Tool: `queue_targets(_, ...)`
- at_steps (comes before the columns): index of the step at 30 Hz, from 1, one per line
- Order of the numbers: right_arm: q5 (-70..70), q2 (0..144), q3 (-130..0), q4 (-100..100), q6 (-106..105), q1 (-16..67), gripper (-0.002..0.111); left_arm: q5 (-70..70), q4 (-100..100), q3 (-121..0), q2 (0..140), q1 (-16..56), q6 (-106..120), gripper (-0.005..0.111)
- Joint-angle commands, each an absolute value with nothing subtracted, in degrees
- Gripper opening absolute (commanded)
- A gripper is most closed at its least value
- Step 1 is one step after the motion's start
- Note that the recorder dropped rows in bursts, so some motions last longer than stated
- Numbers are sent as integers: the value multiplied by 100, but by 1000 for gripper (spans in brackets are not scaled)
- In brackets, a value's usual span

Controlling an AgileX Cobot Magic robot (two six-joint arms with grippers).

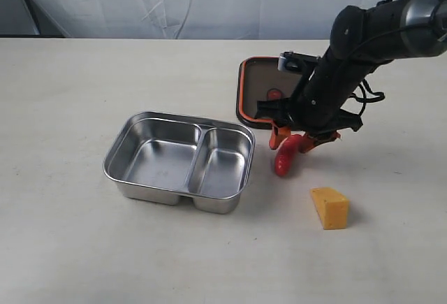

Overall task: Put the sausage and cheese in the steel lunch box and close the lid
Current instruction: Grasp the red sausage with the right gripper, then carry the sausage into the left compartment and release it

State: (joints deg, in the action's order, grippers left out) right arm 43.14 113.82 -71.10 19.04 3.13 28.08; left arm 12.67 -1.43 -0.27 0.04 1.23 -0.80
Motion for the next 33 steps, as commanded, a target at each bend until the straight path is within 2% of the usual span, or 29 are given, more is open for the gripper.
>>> queue_targets(1, 4329, 11613, -7110, 1764, 370, 2798, 54, 1186, -166, 0, 0, 114, -92, 0)
queue_targets(5, 4329, 11809, -7110, 1764, 471, 2798, 54, 1186, -166, 0, 0, 114, -92, 0)
queue_targets(7, 4357, 11851, -7110, 1764, 471, 2798, 49, 1186, -166, 0, 0, 114, -92, 0)
queue_targets(9, 4388, 11851, -7110, 1750, 471, 2798, 37, 1186, -166, 0, 0, 114, -92, 0)
queue_targets(10, 4473, 11829, -7110, 1750, 471, 2798, 21, 1186, -166, 0, 0, 114, -92, 0)
queue_targets(11, 4527, 11806, -7110, 1750, 471, 2798, 15, 1186, -166, 0, 0, 114, -92, 0)
queue_targets(12, 4653, 11731, -7110, 1723, 471, 2798, 2, 1186, -166, 0, 0, 114, -92, 0)
queue_targets(13, 4693, 11692, -7110, 1710, 471, 2798, -1, 1186, -166, 0, 0, 114, -92, 0)
queue_targets(19, 4531, 10712, -7110, 1788, 350, 2831, -1, 1186, -166, 0, 0, 114, -92, 0)
queue_targets(22, 4223, 10302, -7110, 2880, -792, 3084, -1, 1186, -166, 0, 0, 114, -92, 0)
queue_targets(25, 4120, 10385, -7259, 4016, -1886, 3584, -1, 1186, -166, 0, 0, 114, -92, 0)
queue_targets(33, 4058, 11013, -8032, 4147, -1998, 4277, -1, 1186, -166, 0, 0, 114, -92, 0)
